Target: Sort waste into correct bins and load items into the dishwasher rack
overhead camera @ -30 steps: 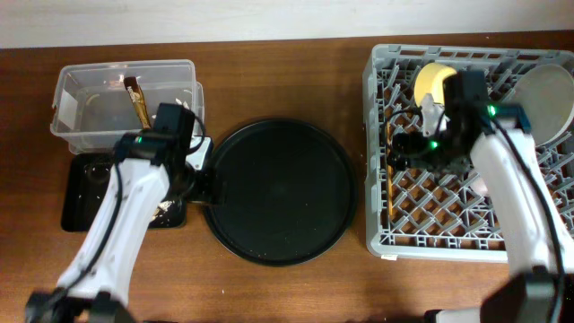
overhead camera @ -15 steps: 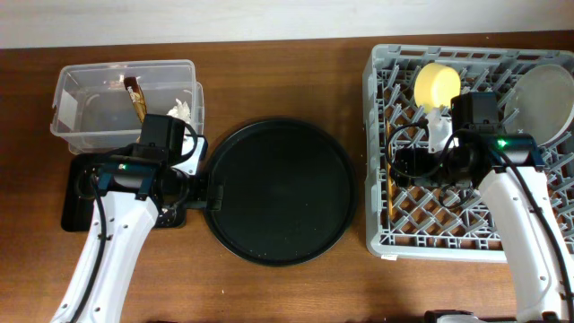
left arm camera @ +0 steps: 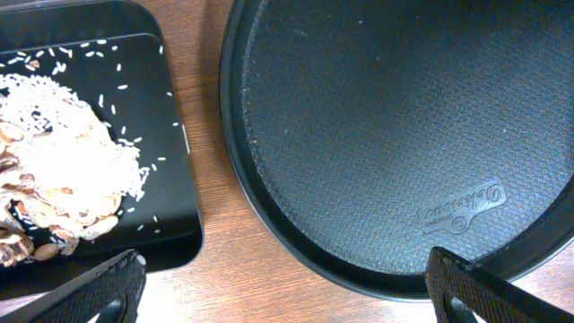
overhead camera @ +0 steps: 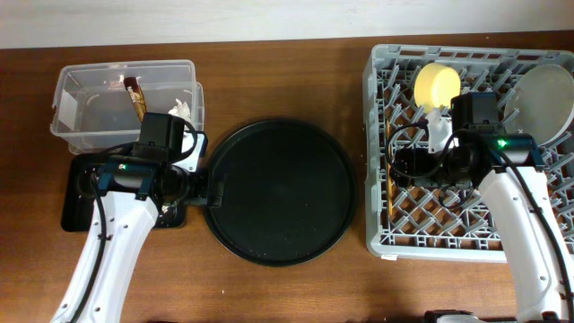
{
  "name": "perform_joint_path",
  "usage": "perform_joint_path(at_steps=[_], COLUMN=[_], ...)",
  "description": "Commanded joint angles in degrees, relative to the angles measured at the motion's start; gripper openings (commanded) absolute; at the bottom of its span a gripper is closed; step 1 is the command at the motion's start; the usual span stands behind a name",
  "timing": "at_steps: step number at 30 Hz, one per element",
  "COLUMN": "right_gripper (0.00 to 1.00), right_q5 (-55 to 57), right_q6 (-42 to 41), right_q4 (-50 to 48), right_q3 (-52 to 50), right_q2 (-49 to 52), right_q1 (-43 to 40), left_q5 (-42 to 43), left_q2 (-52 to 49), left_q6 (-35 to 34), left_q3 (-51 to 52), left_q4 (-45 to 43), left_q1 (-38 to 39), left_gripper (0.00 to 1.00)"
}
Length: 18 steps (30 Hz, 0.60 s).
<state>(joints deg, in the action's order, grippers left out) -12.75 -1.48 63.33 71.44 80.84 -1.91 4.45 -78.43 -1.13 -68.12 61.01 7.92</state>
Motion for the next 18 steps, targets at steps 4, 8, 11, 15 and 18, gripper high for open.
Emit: perform_joint_path(at_steps=[4,8,11,15,18], right_gripper=[0.92,0.92,0.92,0.93,0.93], right_q5=[0.5,0.5,0.5,0.5,0.5], right_q6=[-0.2,-0.2,-0.2,-0.2,-0.2], right_q4=[0.1,0.1,0.1,0.1,0.1], right_q3=[-0.4,-0.4,-0.4,-0.4,-0.4], right_q2=[0.0,0.0,0.0,0.0,0.2], right_q1=[-0.4,-0.4,-0.4,-0.4,-0.4], left_q5=[0.3,0.3,0.3,0.3,0.3], left_q2=[0.3,0.3,0.3,0.3,0.3], left_q6=[-0.6,-0.6,-0.6,-0.6,-0.6], left_q3=[0.6,0.6,0.6,0.6,0.6], left_q4=[-0.4,-0.7,-0.8,-1.0,-1.0], left_q1=[-0.2,-0.2,-0.2,-0.2,-0.2], left_gripper=[0.99,0.99,0.99,0.99,0.99])
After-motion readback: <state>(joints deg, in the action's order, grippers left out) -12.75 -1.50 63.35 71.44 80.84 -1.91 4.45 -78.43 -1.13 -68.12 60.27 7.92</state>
